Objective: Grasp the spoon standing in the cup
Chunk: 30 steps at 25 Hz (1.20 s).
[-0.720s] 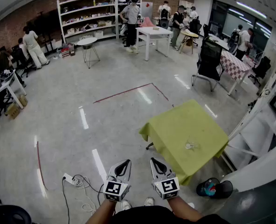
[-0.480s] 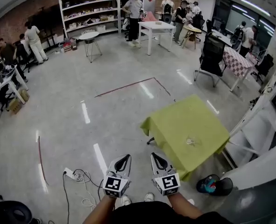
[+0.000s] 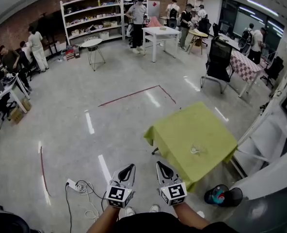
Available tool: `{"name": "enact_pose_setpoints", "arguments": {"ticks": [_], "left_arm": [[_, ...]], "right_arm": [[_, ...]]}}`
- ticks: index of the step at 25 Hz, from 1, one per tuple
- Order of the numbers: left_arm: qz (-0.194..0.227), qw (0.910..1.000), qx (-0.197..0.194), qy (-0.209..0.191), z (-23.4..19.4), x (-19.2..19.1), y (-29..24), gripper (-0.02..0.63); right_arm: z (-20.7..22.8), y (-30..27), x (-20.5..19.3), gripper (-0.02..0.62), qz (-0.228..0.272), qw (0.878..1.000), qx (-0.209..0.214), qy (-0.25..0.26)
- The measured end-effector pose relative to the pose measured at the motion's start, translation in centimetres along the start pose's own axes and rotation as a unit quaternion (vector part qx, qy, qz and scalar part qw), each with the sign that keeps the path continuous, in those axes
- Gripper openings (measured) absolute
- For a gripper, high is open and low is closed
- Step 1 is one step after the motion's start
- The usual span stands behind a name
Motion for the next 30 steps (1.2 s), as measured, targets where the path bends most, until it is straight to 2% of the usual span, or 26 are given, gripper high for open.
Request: {"name": "enact_pose_setpoints", "arguments": {"ticks": [11, 16, 20, 26, 30], "left_arm": [[-0.003, 1.0, 0.01, 0.001, 2.5, 0.1, -2.2, 0.006], [-0.024, 0.9997, 0.007, 0.0, 3.8, -0.3, -3.6, 0.006], [-0.021, 0.9995, -0.02, 0.011, 4.6, -0.2, -5.6, 0.006], [-0.011, 0.9993, -0.034, 0.011, 3.5, 1.2, -9.4, 0.006], [0.008, 0.9992, -0.039, -0.005, 1.5, 1.6, -11.9, 0.006]], "right_arm": [[1.7, 1.8, -1.5, 0.006, -0.016, 1.0, 0.024, -0.007], [4.3, 2.6, -2.2, 0.006, -0.018, 1.0, 0.002, -0.021], [6.6, 2.3, -1.9, 0.006, -0.012, 0.999, -0.025, -0.042], [9.7, 0.1, -1.3, 0.006, -0.014, 0.998, -0.052, -0.039], [11.1, -2.0, -1.0, 0.006, -0.02, 0.997, -0.068, -0.035]]}}
Point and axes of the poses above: the fingertips, and each gripper's own axes: y backward along the fingers, z to its right, x out of its top, the point moved 1 cm from there along y, backward along the fingers, and after that the axes turned 3 degrees about -z, right-handed, at the moved point
